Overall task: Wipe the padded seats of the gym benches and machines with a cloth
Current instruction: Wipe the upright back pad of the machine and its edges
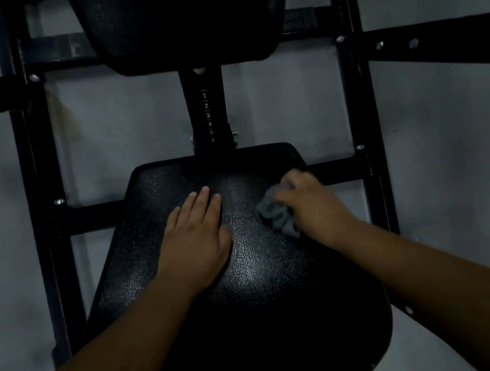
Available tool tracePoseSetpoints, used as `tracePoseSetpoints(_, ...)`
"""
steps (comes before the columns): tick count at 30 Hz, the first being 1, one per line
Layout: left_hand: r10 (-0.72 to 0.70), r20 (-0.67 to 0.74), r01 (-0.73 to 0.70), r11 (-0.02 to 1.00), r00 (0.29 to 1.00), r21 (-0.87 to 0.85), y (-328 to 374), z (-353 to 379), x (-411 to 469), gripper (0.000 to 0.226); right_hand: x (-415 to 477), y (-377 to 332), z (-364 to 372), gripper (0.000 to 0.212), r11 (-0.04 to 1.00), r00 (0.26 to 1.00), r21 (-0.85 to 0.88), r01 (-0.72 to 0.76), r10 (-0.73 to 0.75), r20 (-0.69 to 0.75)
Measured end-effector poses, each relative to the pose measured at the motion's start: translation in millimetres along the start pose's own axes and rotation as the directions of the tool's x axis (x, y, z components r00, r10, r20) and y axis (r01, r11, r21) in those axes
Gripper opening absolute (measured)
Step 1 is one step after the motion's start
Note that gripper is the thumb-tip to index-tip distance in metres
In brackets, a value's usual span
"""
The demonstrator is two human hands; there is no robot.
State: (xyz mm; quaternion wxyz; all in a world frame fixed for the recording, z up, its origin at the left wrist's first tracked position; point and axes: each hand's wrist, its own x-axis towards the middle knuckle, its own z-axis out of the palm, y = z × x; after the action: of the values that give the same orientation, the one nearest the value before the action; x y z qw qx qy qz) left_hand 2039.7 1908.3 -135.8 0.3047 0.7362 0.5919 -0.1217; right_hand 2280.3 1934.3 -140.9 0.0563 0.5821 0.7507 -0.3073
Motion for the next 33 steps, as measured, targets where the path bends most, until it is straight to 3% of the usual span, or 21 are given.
tracePoseSetpoints(2, 0.013, -0.002, -0.013, 1.000, 1.000, -0.001, -6, -1, 1, 0.076, 49, 19, 2, 0.029, 0.979, 0.975, -0.028, -0.204, 0.200, -0.092)
tracePoseSetpoints(5, 0.030, 0.014, -0.030, 1.000, 0.999, -0.001, -7, -2, 0, 0.076, 107, 11, 13, 0.028, 0.850, 0.823, 0.168, -0.499, 0.526, -0.214)
tracePoseSetpoints(7, 0.028, -0.005, -0.028, 1.000, 1.000, -0.008, -8, -1, 1, 0.074, 116, -20, 23, 0.032, 0.900, 0.876, 0.092, -0.426, 0.436, -0.208)
tracePoseSetpoints(10, 0.037, -0.020, -0.037, 0.999, 0.999, -0.022, -12, 0, 1, 0.066, 70, -52, 22, 0.035, 0.992, 0.990, 0.112, -0.063, 0.076, -0.115)
tracePoseSetpoints(12, 0.063, -0.017, -0.064, 0.998, 0.998, -0.023, -15, -2, 0, 0.062, 28, -46, 19, 0.036, 0.976, 0.993, 0.181, 0.118, -0.115, -0.027)
tracePoseSetpoints(13, 0.082, -0.022, -0.082, 0.996, 0.996, -0.019, -17, -3, 0, 0.060, 16, -31, 19, 0.038, 0.978, 0.991, 0.160, 0.134, -0.132, -0.025)
tracePoseSetpoints(14, 0.089, -0.024, -0.089, 0.996, 0.996, -0.015, -19, -4, -1, 0.060, 14, -16, 17, 0.039, 0.987, 0.995, 0.135, 0.090, -0.083, -0.058)
tracePoseSetpoints(16, 0.049, -0.027, -0.050, 0.999, 0.998, -0.012, -26, -5, -4, 0.062, 31, 8, 15, 0.039, 0.980, 0.968, 0.126, -0.155, 0.176, -0.181)
tracePoseSetpoints(19, 0.003, -0.020, -0.003, 1.000, 1.000, 0.025, -34, -4, -10, 0.064, 77, -4, 16, 0.026, 0.840, 0.805, 0.179, -0.512, 0.542, -0.241)
tracePoseSetpoints(21, -0.004, -0.012, 0.004, 0.999, 1.000, 0.034, -36, -4, -12, 0.066, 87, -45, 23, 0.023, 0.872, 0.849, 0.095, -0.480, 0.489, -0.200)
tracePoseSetpoints(24, -0.019, 0.008, 0.019, 1.000, 1.000, 0.001, -38, -6, -15, 0.071, 34, -102, 34, 0.029, 0.985, 0.979, 0.119, -0.127, 0.144, -0.143)
tracePoseSetpoints(26, -0.010, 0.004, 0.010, 1.000, 1.000, 0.004, -39, -7, -21, 0.072, -25, -111, 33, 0.029, 0.981, 0.999, 0.191, 0.024, -0.014, -0.052)
tracePoseSetpoints(28, 0.000, 0.007, 0.000, 1.000, 1.000, 0.016, -38, -9, -28, 0.071, -52, -88, 29, 0.026, 0.980, 0.997, 0.180, 0.080, -0.082, 0.003)
tracePoseSetpoints(30, 0.003, 0.012, -0.003, 1.000, 1.000, 0.025, -37, -8, -37, 0.069, -40, -62, 28, 0.028, 0.996, 0.997, 0.079, -0.042, 0.047, -0.062)
tracePoseSetpoints(33, -0.007, 0.008, 0.007, 0.999, 1.000, 0.037, -34, -5, -49, 0.067, -5, -68, 37, 0.044, 0.923, 0.905, 0.043, -0.382, 0.383, -0.187)
